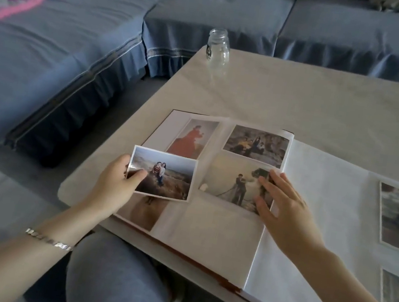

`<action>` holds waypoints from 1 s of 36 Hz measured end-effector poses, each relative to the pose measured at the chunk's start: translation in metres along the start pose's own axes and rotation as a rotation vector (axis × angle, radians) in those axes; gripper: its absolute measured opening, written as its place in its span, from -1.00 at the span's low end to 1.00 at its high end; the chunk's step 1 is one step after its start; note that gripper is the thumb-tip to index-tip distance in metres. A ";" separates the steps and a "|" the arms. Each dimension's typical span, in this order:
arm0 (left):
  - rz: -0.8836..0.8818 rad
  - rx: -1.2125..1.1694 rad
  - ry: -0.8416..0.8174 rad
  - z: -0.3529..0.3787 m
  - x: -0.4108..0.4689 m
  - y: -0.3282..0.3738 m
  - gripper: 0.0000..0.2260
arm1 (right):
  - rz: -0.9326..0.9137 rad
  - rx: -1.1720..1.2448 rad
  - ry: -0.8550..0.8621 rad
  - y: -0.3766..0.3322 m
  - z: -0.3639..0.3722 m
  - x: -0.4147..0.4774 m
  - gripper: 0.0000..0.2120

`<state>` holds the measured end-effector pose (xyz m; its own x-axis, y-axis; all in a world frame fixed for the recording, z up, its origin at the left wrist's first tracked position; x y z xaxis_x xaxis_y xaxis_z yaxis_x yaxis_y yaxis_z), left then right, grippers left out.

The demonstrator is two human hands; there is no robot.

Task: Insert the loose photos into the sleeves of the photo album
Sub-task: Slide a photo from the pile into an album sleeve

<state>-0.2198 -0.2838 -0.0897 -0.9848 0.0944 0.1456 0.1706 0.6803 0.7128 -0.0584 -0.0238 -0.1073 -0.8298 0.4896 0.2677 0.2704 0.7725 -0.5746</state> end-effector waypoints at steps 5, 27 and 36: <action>0.060 0.027 0.111 -0.015 0.002 -0.003 -0.91 | -0.003 0.010 0.018 -0.002 -0.001 0.000 -0.58; -0.192 0.027 -0.568 -0.008 -0.016 -0.023 -0.79 | -0.014 0.047 0.028 -0.003 -0.002 0.000 -0.60; -0.176 -0.001 -0.701 0.017 -0.029 0.009 -0.81 | -0.010 0.035 0.017 -0.004 -0.003 0.001 -0.60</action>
<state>-0.1904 -0.2683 -0.0996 -0.7864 0.4279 -0.4454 0.0077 0.7278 0.6857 -0.0588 -0.0251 -0.1027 -0.8239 0.4892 0.2863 0.2448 0.7627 -0.5986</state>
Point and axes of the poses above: each hand's wrist, its own x-axis towards the middle knuckle, its own z-axis out of the palm, y = z × x, the point moved 5 cm from there along x, towards the middle knuckle, and after that the axes turned 14 degrees about y, right-handed, at the moved point
